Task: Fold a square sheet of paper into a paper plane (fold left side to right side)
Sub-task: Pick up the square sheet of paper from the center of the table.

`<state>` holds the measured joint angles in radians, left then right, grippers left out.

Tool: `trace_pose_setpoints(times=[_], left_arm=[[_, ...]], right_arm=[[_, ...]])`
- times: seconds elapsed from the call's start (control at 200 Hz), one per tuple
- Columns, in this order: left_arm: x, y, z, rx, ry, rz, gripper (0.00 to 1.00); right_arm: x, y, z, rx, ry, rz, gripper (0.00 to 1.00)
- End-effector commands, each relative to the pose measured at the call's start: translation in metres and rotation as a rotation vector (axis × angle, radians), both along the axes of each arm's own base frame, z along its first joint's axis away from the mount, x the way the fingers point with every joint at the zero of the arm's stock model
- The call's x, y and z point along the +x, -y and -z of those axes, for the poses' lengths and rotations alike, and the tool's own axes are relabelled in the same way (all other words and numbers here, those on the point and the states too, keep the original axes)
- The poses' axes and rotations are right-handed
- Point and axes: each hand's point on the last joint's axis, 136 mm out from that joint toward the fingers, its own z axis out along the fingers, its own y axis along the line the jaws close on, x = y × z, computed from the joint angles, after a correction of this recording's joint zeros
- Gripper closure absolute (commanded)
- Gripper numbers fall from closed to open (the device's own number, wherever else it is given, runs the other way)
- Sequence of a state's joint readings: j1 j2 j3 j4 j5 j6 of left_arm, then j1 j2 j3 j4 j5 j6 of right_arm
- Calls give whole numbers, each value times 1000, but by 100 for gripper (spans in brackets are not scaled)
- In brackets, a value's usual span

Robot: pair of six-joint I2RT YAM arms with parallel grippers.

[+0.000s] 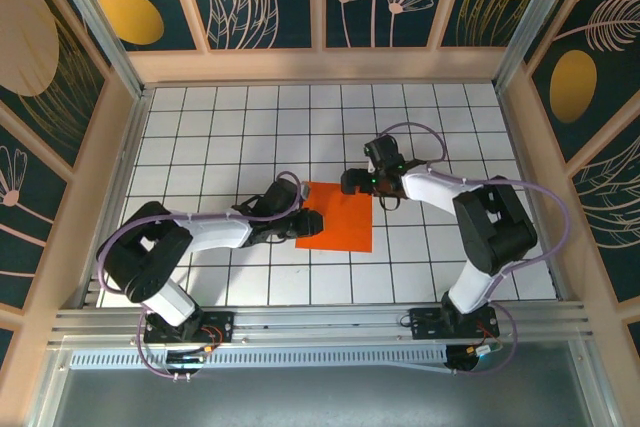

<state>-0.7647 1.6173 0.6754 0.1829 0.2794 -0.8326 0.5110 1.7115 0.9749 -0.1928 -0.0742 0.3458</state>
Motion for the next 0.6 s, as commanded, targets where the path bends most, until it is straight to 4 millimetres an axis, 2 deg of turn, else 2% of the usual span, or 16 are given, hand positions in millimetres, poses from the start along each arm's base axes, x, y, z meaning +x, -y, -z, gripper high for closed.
trace_pose_setpoints(times=[0.0, 0.24, 0.27, 0.596], left_arm=[[4, 2, 3, 2, 1, -8, 71], [1, -4, 18, 40, -28, -21, 71], [1, -5, 20, 45, -30, -23, 71], [-1, -3, 29, 68, -44, -16, 71]], right_arm=[[6, -10, 2, -37, 2, -26, 8], [10, -3, 22, -102, -40, 24, 10], [5, -10, 24, -106, -45, 4, 9], [-11, -18, 33, -115, -77, -19, 9]])
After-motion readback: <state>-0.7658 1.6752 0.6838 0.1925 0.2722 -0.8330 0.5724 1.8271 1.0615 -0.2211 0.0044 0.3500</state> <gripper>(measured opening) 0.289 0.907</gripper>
